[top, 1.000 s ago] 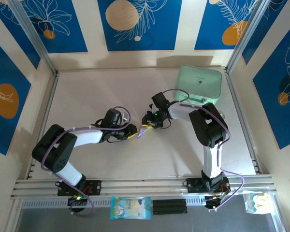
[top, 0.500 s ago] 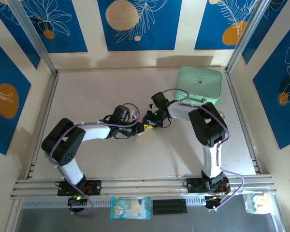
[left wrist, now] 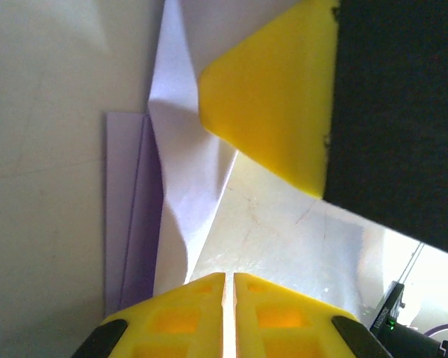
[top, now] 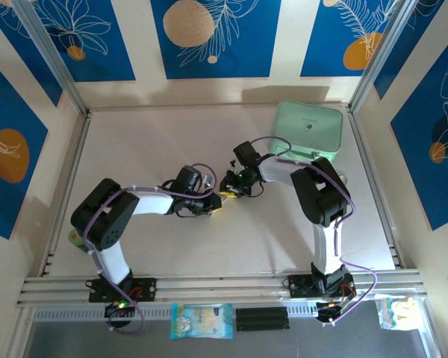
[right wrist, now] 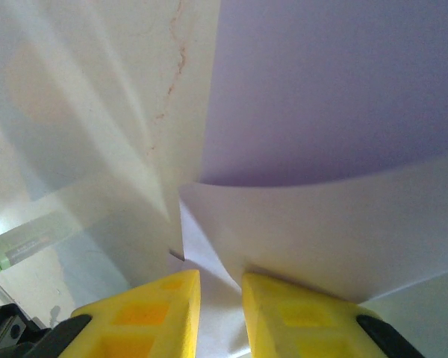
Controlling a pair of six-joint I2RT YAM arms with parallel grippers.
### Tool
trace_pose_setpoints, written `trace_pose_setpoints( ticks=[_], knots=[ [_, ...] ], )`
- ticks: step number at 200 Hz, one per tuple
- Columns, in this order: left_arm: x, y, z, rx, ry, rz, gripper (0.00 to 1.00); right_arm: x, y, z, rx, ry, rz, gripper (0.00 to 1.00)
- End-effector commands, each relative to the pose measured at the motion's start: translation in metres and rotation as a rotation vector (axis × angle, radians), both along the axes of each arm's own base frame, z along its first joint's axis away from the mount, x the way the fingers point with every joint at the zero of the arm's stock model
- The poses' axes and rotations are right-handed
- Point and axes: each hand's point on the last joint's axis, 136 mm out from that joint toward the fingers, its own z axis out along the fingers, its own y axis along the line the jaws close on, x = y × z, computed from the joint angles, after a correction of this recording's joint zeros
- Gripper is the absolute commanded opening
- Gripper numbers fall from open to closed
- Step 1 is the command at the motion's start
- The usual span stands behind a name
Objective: Fold a paper plane with a square sheet of paper (pick it up from the middle)
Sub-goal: Fold the wing for the fifth time at the center of the table.
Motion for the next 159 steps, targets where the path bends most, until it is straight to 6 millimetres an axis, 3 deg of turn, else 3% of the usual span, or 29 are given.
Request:
trace_pose_setpoints(
  ticks=[1,101,159],
  knots=[
    [-0.004,0.006,-0.015,0.029,0.014,0.011,0.12,-0.02,-0.023,-0.039,-0.128,0.109,-0.021,0.25],
    [-0.008,0.019,-0.026,0.051,0.038,0.039,0.12,-0.023,-0.027,-0.045,-0.159,0.127,-0.019,0.25],
    [-0.029,0.033,-0.046,0.09,0.087,0.02,0.09,-0.024,-0.029,-0.047,-0.182,0.134,-0.018,0.25]
  ],
)
